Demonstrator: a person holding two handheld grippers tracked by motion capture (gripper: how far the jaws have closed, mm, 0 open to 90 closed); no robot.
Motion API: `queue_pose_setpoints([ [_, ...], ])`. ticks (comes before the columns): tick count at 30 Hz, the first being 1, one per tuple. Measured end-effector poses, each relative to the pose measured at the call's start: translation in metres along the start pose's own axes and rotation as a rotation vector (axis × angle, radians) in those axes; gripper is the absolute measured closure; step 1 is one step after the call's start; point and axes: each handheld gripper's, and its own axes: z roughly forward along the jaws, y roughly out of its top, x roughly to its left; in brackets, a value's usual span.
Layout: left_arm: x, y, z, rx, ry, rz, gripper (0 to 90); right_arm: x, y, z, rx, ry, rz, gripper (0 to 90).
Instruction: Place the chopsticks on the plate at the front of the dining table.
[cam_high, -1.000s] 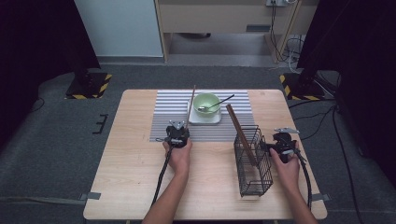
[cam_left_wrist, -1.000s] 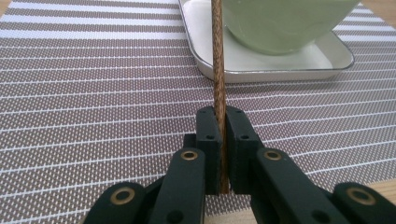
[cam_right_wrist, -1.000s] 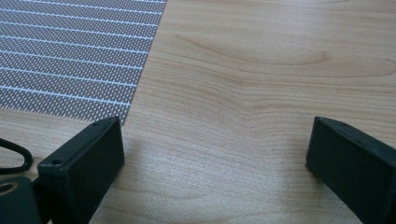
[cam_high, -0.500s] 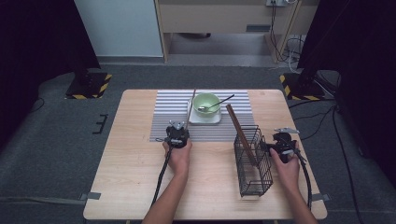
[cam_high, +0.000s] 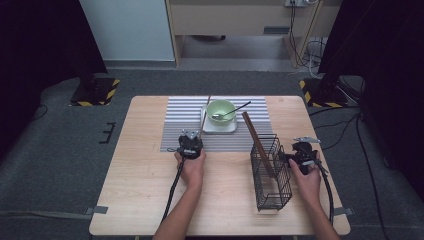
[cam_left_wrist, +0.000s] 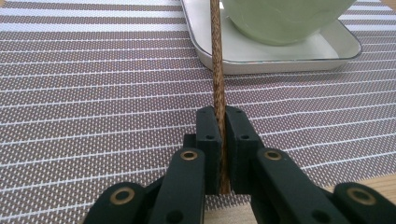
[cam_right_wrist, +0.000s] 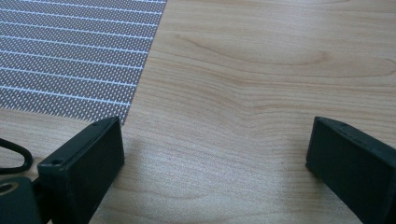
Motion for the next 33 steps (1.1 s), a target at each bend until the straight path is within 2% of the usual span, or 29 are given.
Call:
queue_pose_setpoints([
  [22,-0.003,-0.001,0.002,0.027,-0.002,0.003,84.2,0.000,0.000,0.000,0.000,0.000,0.000,4.3],
  [33,-0.011,-0.001,0.003,0.029,-0.015,0.011,82.4,0.000,0.000,0.000,0.000,0.000,0.000,4.3],
])
